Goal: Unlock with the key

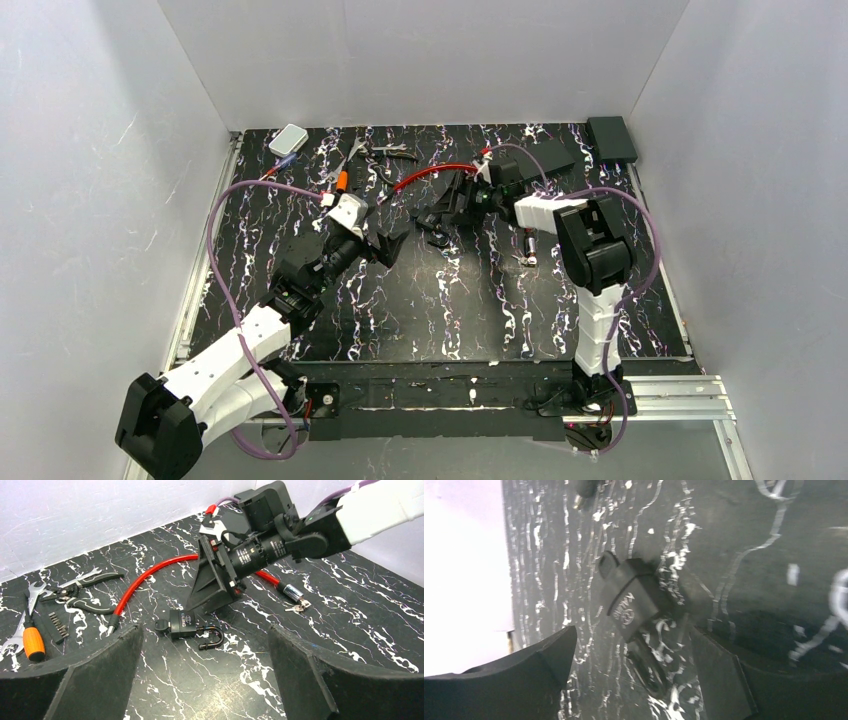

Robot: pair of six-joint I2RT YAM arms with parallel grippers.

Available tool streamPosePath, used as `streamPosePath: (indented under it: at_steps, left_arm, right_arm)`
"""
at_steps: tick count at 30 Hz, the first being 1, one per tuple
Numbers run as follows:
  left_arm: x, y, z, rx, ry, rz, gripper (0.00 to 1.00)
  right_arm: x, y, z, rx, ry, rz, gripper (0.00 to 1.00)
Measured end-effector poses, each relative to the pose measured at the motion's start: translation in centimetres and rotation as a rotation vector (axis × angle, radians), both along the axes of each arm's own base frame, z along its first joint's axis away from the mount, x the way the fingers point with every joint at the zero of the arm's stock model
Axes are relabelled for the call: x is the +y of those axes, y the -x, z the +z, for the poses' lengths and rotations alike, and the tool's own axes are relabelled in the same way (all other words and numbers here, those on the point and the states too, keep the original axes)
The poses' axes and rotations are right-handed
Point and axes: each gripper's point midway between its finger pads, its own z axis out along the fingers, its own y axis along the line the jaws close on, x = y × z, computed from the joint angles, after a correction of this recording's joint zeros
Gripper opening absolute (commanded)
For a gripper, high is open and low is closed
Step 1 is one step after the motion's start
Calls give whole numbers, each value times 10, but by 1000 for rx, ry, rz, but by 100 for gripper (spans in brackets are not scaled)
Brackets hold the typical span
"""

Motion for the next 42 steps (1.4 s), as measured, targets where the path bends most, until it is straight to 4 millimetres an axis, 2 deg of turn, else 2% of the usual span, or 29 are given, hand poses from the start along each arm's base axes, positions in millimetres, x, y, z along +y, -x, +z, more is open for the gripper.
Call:
streamPosePath:
  at_steps: [3,6,9,11,13,18,21,27,33,38,42]
  left_arm:
    - [1,-1,0,0,0,6,92]
    - [2,-1,0,0,0,11,92]
    - [2,-1,0,0,0,12,92]
    - [2,-1,0,0,0,13,93]
    - [2,-1,1,-1,1,14,98]
    - [7,1,10,-23,18,33,98]
    - [13,1,20,-46,35,59,98]
    - [22,0,28,-65,49,104,98]
    - [22,0,28,-66,50,107,98]
    - [22,0,28,-66,51,106,98]
    - [22,0,28,-66,51,104,98]
  right_arm:
    - [-18,-6,2,-11,74,-34,98]
    - [-37,-4,3,-6,159,-63,98]
    - [-51,3,16,-18,227,-81,98]
    - [-61,10,39,-64,262,-92,98]
    - [-72,17,71,-128,285,-110,98]
    - [-100,36,151,-329,322,-191,98]
    - [-120,56,178,-406,346,-246,98]
    - [-157,96,201,-494,375,-361,98]
    - [-189,135,226,-572,305,-522,98]
    - [-206,161,219,-567,231,-622,98]
    - [-214,169,211,-545,193,-683,98]
